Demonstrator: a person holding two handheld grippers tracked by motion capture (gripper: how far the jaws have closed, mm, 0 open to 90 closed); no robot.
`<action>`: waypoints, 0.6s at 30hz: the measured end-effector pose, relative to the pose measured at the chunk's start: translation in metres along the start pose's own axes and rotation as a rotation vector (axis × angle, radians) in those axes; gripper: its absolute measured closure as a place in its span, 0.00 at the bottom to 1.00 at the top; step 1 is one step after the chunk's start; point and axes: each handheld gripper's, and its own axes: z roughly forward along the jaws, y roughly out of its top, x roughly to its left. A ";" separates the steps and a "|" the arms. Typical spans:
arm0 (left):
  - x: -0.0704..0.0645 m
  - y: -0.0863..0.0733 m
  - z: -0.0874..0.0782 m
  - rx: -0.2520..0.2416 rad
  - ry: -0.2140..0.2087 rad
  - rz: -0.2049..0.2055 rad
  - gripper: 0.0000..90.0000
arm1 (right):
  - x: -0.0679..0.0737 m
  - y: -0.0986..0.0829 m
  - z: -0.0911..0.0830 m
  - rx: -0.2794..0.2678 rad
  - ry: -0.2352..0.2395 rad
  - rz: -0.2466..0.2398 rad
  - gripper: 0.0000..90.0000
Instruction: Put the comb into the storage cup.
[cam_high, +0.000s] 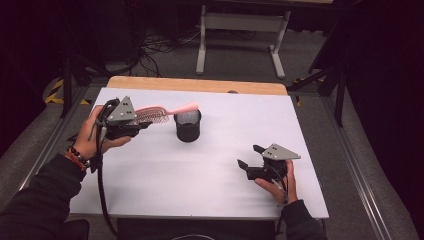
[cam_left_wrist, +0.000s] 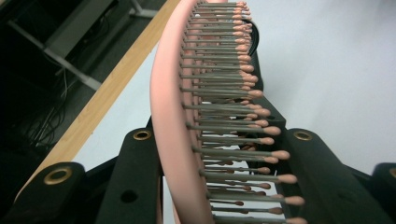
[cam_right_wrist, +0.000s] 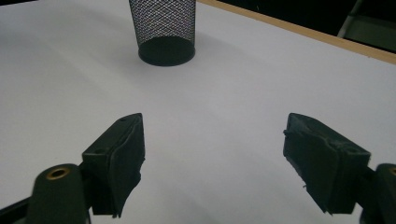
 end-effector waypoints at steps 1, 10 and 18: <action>0.003 0.001 0.001 0.013 -0.004 0.000 0.71 | 0.000 0.000 0.000 -0.001 0.004 0.003 0.24; 0.016 0.018 0.010 0.120 -0.027 0.043 0.71 | 0.000 -0.002 0.004 0.016 0.022 0.009 0.24; 0.021 0.033 0.022 0.199 -0.031 0.080 0.71 | 0.000 -0.003 0.006 0.024 0.035 0.016 0.25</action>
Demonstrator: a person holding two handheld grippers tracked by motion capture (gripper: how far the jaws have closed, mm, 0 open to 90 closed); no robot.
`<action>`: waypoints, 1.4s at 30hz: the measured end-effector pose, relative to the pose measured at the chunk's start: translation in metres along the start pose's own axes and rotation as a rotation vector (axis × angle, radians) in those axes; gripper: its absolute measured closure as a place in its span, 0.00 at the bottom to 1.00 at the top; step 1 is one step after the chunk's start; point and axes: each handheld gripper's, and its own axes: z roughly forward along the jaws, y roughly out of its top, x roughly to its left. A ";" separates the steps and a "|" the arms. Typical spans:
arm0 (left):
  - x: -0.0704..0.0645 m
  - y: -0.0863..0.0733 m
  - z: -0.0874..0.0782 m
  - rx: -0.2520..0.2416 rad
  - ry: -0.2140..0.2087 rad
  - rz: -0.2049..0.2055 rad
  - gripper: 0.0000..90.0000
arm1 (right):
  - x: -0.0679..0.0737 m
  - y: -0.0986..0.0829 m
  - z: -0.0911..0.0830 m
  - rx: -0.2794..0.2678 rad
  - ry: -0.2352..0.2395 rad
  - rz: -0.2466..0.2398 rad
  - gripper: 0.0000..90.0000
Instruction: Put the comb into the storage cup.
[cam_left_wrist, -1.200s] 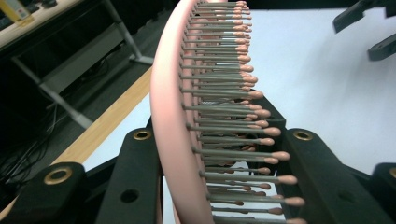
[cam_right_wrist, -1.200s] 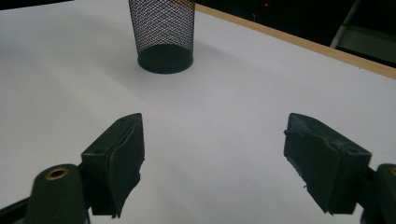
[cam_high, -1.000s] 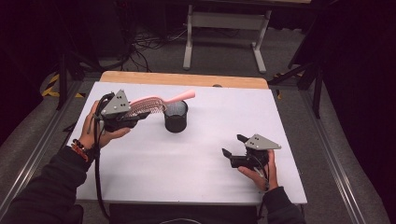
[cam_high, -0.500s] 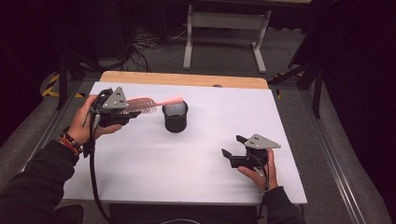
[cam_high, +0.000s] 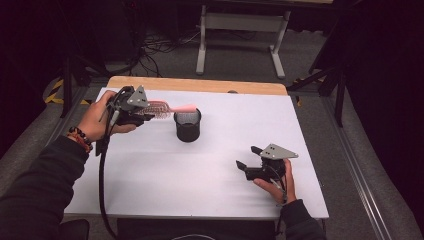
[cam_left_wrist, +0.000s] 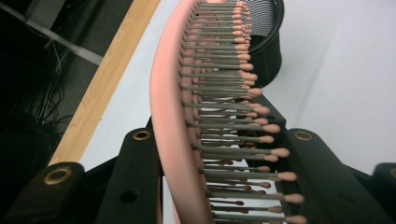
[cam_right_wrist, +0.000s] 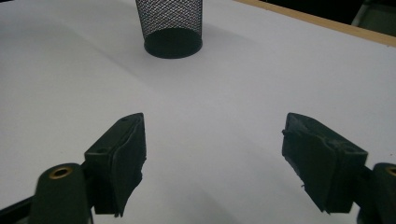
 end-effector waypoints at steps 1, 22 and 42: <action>0.000 0.002 0.001 0.005 -0.003 0.003 0.71 | 0.000 0.000 0.001 0.004 0.000 -0.001 0.25; 0.004 0.018 -0.001 0.126 -0.019 0.092 0.71 | 0.006 -0.003 0.008 0.047 0.048 -0.005 0.24; 0.002 0.067 0.021 0.296 -0.065 0.207 0.70 | 0.009 -0.006 0.015 0.096 0.092 -0.021 0.24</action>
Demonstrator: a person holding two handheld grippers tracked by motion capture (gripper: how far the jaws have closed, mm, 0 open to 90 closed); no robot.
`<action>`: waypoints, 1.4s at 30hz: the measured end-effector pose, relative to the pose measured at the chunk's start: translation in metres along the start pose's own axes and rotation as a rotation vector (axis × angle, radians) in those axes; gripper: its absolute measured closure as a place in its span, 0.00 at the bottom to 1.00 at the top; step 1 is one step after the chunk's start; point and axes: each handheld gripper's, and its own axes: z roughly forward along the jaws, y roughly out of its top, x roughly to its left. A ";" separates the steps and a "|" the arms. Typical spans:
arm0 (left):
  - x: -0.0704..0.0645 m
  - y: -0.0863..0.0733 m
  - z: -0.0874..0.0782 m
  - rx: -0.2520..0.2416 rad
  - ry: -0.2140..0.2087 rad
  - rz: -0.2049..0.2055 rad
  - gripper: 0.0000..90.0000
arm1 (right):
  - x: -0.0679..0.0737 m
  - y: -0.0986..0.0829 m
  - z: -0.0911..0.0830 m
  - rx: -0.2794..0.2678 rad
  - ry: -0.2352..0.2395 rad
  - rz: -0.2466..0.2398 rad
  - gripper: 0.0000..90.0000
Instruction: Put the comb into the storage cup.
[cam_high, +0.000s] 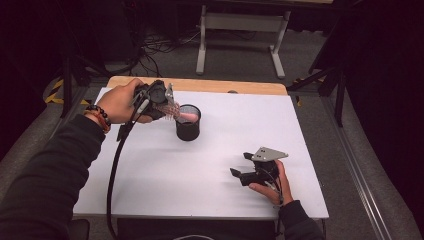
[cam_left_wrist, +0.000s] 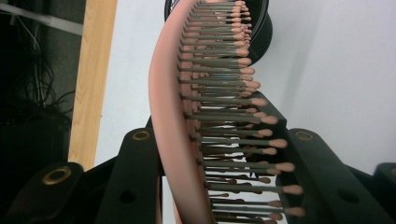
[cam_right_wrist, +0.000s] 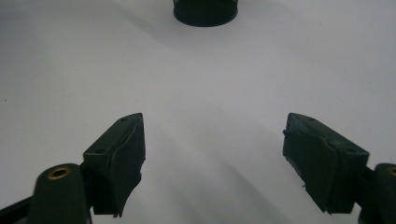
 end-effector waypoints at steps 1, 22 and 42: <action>0.000 0.001 0.000 0.002 -0.002 -0.003 0.70 | 0.000 0.000 0.001 0.003 0.001 -0.002 0.24; 0.002 0.013 0.015 -0.040 -0.011 -0.022 0.63 | 0.005 -0.001 0.004 0.021 0.017 -0.016 0.24; 0.000 -0.008 0.004 -0.278 0.052 -0.127 0.30 | 0.005 0.004 -0.003 -0.021 0.020 -0.017 0.23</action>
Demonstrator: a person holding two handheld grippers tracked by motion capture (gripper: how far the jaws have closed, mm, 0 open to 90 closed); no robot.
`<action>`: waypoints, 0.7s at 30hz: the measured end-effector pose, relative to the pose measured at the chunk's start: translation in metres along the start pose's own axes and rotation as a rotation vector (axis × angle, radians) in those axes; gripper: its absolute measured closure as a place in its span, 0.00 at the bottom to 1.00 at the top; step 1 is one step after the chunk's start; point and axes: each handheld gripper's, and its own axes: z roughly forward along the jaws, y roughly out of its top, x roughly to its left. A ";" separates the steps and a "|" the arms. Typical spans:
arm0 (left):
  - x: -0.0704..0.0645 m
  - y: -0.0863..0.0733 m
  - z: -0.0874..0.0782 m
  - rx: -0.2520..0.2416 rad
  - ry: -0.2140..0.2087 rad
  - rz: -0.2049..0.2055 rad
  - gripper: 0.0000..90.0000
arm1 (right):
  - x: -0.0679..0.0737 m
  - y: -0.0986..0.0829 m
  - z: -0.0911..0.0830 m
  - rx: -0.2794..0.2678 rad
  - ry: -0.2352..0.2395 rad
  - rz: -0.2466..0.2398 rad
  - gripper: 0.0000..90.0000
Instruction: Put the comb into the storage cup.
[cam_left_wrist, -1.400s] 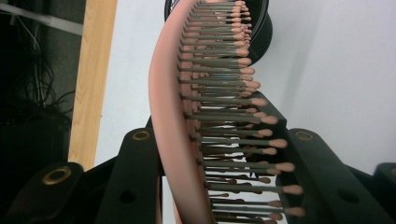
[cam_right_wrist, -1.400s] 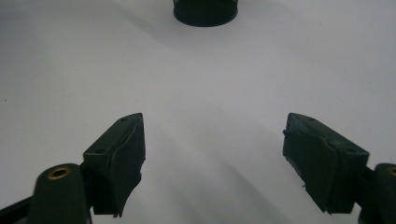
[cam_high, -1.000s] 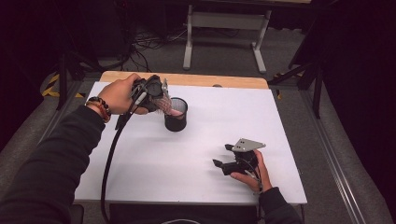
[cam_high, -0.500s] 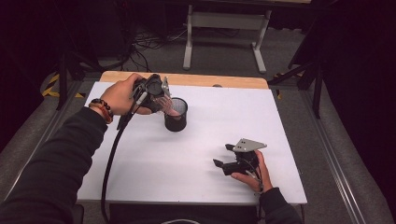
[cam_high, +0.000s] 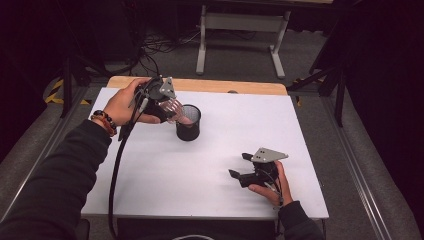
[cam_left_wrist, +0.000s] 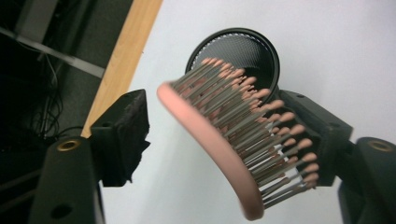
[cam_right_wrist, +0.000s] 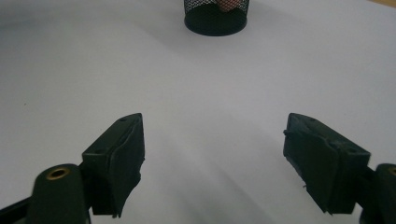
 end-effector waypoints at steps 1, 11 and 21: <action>-0.001 -0.001 -0.001 -0.017 0.003 -0.005 0.29 | 0.000 0.000 0.000 -0.002 0.000 -0.003 0.23; -0.007 -0.007 -0.014 -0.169 0.043 -0.030 0.20 | 0.002 0.004 -0.007 -0.036 -0.038 -0.030 0.23; -0.013 -0.010 -0.017 -0.210 0.052 -0.020 0.18 | 0.003 0.006 -0.010 -0.056 -0.062 -0.041 0.23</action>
